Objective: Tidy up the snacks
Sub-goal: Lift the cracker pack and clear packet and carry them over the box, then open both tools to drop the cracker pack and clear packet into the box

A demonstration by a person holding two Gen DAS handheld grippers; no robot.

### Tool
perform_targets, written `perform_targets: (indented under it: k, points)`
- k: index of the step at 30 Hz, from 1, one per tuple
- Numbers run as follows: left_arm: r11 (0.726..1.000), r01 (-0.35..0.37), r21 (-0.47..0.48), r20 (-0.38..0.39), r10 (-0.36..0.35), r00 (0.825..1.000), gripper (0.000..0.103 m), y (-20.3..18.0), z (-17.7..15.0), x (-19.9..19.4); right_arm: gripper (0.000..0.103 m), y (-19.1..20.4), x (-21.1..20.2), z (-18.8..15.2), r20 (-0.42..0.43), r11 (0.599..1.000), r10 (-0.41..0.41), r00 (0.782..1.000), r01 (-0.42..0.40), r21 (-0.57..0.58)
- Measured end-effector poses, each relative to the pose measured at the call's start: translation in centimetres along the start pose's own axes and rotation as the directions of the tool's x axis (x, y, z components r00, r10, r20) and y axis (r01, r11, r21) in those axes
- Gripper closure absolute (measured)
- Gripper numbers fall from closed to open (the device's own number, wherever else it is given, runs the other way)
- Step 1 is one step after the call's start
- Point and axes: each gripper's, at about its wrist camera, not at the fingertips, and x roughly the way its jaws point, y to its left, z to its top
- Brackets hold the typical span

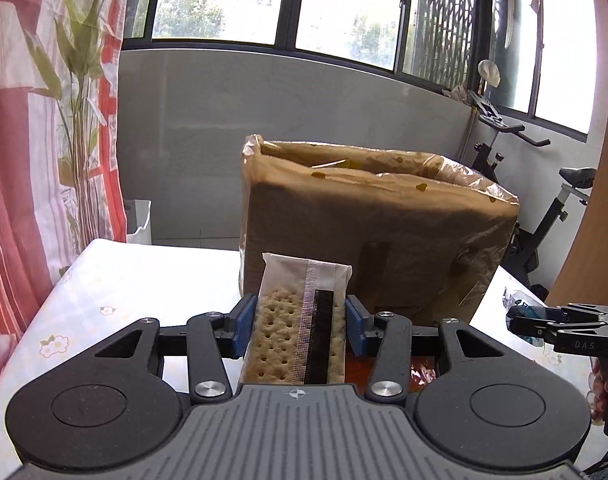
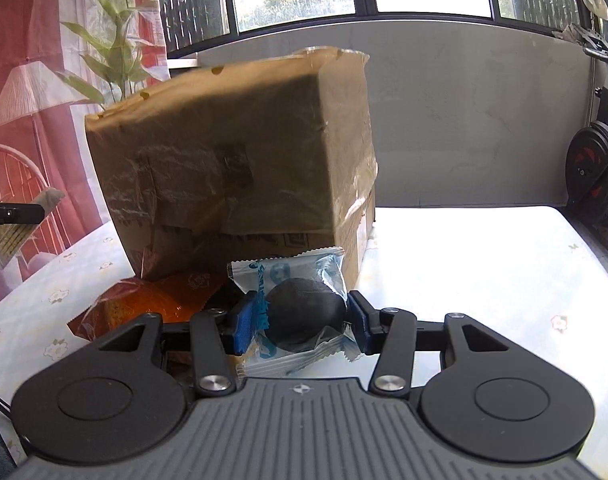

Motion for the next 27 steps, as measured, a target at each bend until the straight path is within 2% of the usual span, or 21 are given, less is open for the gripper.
perform_targets:
  k: [7, 12, 16, 20, 24, 26, 27]
  points:
    - [0.995, 0.079, 0.062, 0.111, -0.085, 0.990, 0.053, -2.9, 5.8, 0.8, 0.053, 1.7, -3.2, 6.7, 0.173, 0.995, 0.064, 0.983, -0.049, -0.088]
    - [0.985, 0.129, 0.114, 0.151, -0.146, 0.978, 0.053, -5.3, 9.5, 3.2, 0.053, 2.5, -2.4, 10.8, 0.216, 0.988, 0.096, 0.972, -0.067, -0.140]
    - [0.980, 0.175, 0.093, 0.101, -0.184, 0.978, 0.053, -6.1, 11.6, 8.0, 0.053, 3.0, 1.2, 13.9, 0.185, 0.986, 0.072, 0.980, -0.042, -0.161]
    - [0.983, 0.164, 0.084, 0.031, -0.167, 0.985, 0.053, -7.1, 12.5, 12.7, 0.053, 3.0, 5.9, 16.0, 0.087, 0.986, 0.008, 0.996, 0.007, -0.166]
    - [0.983, 0.156, 0.098, -0.018, -0.155, 0.988, 0.053, -7.8, 12.5, 15.6, 0.053, 2.9, 8.8, 16.8, 0.019, 0.988, -0.028, 0.999, 0.031, -0.154]
    - [0.985, 0.136, 0.108, -0.026, -0.134, 0.991, 0.049, -8.1, 12.4, 16.4, 0.053, 2.9, 9.7, 16.7, -0.008, 0.989, -0.029, 1.000, 0.027, -0.143]
    - [0.987, 0.118, 0.113, -0.023, -0.116, 0.993, 0.042, -7.9, 12.6, 16.7, 0.052, 3.0, 10.1, 16.6, -0.020, 0.990, -0.026, 0.999, 0.023, -0.138]
